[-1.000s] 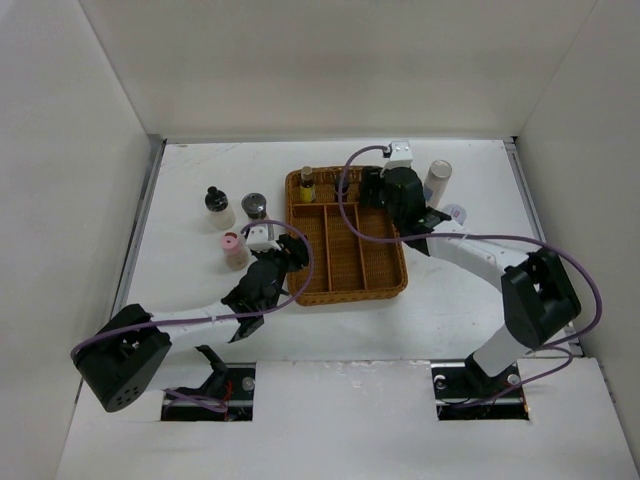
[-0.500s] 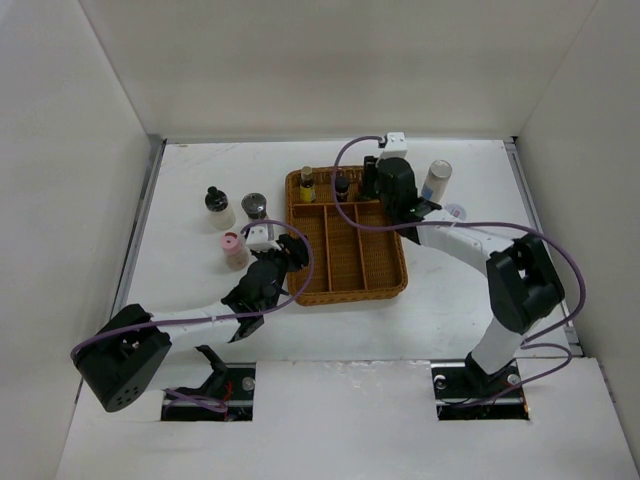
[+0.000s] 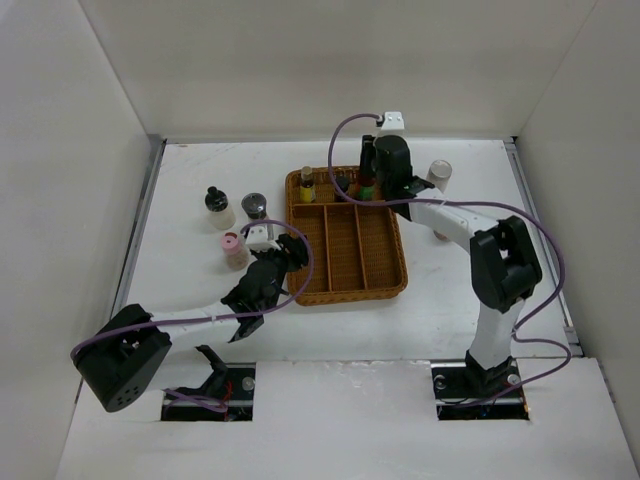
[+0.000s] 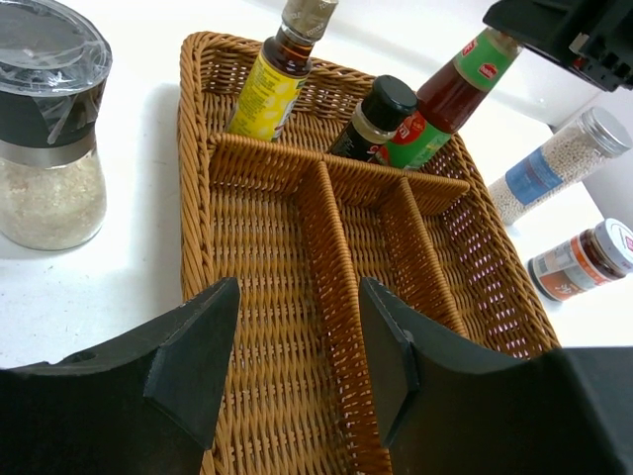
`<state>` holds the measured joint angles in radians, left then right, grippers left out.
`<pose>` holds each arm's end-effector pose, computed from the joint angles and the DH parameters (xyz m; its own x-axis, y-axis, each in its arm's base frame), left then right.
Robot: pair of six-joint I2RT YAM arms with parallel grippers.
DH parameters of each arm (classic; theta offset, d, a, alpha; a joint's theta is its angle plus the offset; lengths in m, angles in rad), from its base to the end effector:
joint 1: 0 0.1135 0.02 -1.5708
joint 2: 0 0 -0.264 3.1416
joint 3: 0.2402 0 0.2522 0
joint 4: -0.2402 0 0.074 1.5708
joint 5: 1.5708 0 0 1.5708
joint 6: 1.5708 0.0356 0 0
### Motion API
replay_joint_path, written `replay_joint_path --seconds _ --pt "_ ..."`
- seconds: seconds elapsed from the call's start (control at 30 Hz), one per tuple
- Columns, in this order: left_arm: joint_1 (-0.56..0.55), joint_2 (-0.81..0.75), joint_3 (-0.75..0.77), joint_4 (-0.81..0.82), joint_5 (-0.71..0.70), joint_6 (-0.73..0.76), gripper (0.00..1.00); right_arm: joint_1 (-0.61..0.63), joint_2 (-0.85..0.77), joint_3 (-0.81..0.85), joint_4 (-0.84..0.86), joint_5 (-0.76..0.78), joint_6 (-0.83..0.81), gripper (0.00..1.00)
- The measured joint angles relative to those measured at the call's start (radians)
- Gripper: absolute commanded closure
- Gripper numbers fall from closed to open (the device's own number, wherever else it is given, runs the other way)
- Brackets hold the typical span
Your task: Organize the condiment bottles
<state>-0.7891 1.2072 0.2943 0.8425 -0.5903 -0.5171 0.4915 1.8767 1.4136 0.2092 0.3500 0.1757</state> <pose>0.1738 -0.1469 0.1958 -0.1412 -0.4407 -0.8865 0.1480 0.8760 -0.4591 0.4020 0.2014 0.2825 -0.2444 0.0554 -0.9681 -0.1097 0.9904 0.0844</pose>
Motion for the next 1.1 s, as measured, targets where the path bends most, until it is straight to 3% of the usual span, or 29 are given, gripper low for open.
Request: replay_joint_path --seconds 0.27,0.4,0.77,1.1 --pt "0.004 0.000 0.000 0.000 0.000 0.000 0.51 -0.001 0.022 0.026 0.000 -0.011 -0.012 0.55" --pt "0.005 0.000 0.000 0.000 0.000 0.000 0.51 0.001 0.022 0.026 0.001 -0.012 -0.016 0.47" --pt "0.005 0.000 0.000 0.000 0.000 0.000 0.51 0.014 0.020 -0.024 0.026 -0.010 -0.019 0.44" --pt "0.005 0.000 0.000 0.000 0.000 0.000 0.51 0.015 0.004 -0.024 0.030 -0.009 -0.022 0.27"
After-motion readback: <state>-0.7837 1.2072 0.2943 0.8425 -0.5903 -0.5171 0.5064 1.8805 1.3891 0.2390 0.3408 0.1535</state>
